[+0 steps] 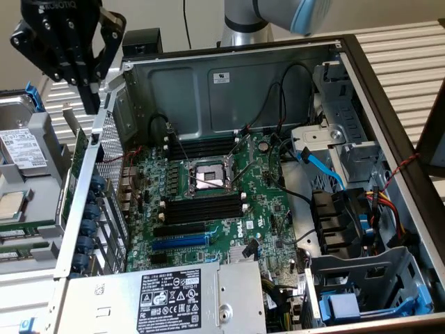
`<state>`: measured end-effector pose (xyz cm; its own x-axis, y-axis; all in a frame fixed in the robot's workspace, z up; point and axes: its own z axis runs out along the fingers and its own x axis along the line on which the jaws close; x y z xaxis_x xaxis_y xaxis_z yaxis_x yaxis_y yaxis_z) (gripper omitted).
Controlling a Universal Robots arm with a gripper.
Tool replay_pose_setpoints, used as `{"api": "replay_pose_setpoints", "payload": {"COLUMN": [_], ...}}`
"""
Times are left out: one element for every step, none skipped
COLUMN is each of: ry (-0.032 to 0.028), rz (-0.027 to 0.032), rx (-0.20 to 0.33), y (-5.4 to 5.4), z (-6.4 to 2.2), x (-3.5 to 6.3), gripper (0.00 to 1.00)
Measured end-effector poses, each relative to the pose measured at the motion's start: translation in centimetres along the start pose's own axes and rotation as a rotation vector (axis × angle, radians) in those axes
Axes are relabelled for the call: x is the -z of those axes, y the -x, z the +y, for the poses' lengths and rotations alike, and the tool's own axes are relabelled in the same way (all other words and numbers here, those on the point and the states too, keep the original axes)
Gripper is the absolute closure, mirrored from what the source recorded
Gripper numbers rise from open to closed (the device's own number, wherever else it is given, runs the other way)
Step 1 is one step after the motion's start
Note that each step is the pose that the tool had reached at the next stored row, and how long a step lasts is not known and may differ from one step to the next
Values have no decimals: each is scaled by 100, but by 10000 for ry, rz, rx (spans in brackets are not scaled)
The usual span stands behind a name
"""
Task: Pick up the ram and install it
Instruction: 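Reach for the ram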
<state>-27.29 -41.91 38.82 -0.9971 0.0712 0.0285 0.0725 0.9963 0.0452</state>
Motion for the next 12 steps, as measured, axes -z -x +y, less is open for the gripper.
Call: {"api": "replay_pose_setpoints", "payload": {"ry": [-3,-5,-4,-3,-3,-2,7,24,32,36,40,42], "rz": [43,57,58,59,59,59,33,-21,-62,-93,-122,-138], "rx": [-2,-2,-1,-2,-3,-3,-2,2,4,6,8,9], "y": [-36,-79,-123,-167,-212,-255,-281,-302,-325,-350,-377,-407], "z": [-3,-10,-18,-28,-38,-51,-60,-68,-79,-90,-100,-110], "x": [-2,-3,-5,-7,-9,-13,-19,-24,-29,-33,-36,-38], "gripper": [89,89,89,89,89,89,89,89,89,89,89,89]}}
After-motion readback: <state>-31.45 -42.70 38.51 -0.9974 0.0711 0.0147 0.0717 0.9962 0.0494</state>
